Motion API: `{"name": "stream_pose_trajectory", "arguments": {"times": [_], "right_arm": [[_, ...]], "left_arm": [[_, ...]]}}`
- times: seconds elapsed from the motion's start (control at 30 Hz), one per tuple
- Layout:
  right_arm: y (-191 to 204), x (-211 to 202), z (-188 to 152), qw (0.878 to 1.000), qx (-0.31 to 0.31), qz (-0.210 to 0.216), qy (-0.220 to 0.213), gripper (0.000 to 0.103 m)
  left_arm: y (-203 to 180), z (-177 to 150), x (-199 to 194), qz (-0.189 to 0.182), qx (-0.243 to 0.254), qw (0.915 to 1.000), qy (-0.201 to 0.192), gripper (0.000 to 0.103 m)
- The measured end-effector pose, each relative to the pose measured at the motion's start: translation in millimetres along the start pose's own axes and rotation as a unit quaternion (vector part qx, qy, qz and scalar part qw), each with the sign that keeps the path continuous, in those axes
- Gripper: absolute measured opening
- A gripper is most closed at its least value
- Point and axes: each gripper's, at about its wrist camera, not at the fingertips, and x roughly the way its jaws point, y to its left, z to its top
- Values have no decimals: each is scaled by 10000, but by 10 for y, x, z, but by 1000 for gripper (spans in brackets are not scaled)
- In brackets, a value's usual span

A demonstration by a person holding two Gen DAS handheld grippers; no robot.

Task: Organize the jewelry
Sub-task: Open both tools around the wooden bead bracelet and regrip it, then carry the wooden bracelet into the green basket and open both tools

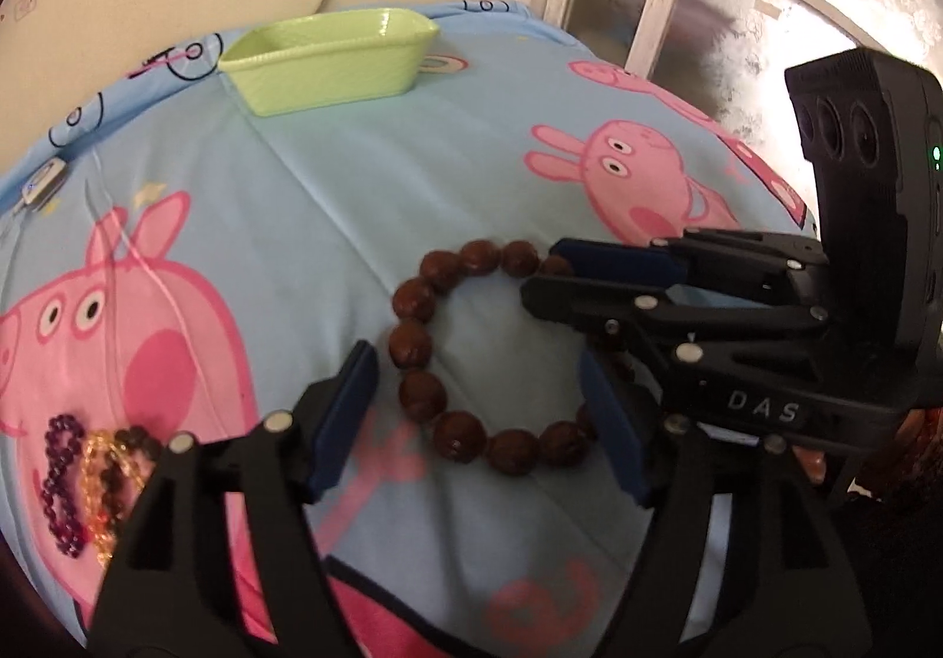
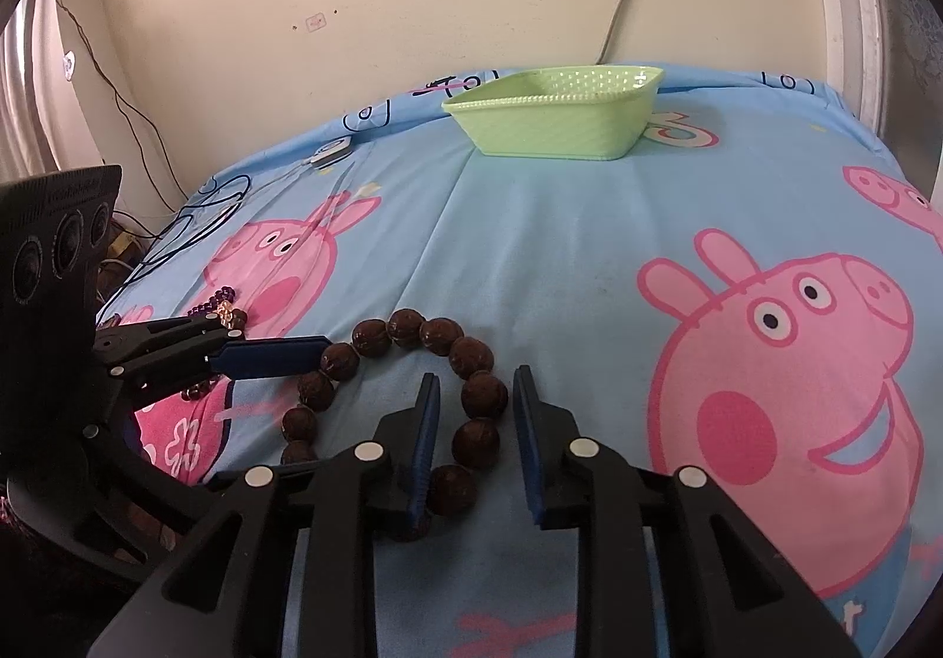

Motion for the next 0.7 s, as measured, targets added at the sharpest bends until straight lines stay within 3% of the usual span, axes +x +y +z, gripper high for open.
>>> {"name": "stream_pose_trajectory", "arguments": {"times": [0.2,0.33,0.57,0.63,0.7], "right_arm": [[-4,1,3,10000,-17,10,6,2],[-4,-9,-2,10000,-8,-6,-12,2],[-25,-24,-4,10000,54,60,-33,4],[-24,-32,-6,10000,50,39,-47,5],[-11,-36,-10,10000,10,-4,-42,5]], "left_arm": [[164,-11,-68,-122,-364,9992,-108,69],[399,-52,-143,-537,-934,9940,-162,69],[313,-76,-163,-267,-767,9967,-82,66],[316,-54,-145,-112,-790,9968,-41,50],[319,-13,-103,-54,-787,9969,81,20]]}}
